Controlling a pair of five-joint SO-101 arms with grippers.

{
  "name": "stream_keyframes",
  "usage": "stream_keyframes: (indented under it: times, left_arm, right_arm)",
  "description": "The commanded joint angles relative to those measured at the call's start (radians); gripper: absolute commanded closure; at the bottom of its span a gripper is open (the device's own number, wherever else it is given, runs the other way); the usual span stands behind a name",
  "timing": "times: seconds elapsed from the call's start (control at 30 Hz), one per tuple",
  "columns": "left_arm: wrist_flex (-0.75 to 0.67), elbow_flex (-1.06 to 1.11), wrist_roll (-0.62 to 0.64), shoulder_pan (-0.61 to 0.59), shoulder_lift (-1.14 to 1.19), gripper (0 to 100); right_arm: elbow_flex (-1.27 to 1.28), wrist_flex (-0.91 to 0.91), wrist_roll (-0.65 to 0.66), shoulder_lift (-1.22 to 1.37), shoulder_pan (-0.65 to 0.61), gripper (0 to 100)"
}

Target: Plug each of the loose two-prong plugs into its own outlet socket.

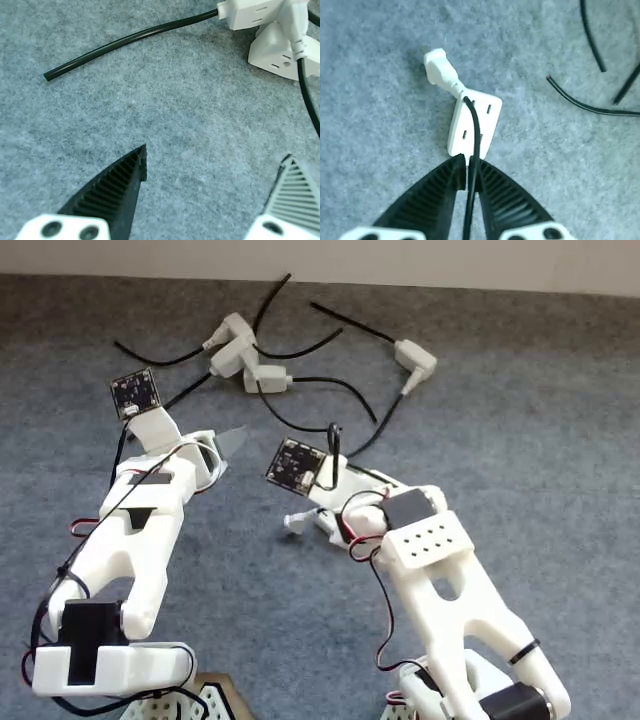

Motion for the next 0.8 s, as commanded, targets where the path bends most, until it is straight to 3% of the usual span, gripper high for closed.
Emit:
stream_keyframes:
  times: [0.0, 0.13, 0.33, 0.77]
  left_arm:
    - [0.003, -0.039, 0.002, 0.019, -0.004, 60]
    - [0.003, -0.039, 0.002, 0.019, -0.004, 60]
    - [0.003, -0.039, 0.002, 0.019, -0.004, 60]
    - [0.003, -0.039, 0.002, 0.019, -0.004, 60]
  right_arm:
    - [-0.002, 0.002, -0.011, -0.038, -0.041, 88.8]
    - [-0.004, 0.001, -0.005, -0.036, -0.116, 82.0]
    - [0.001, -0.091, -0.003, -0.035, -0.223, 81.7]
    - [0.166, -0.196, -0.002, -0.033, -0.222, 81.6]
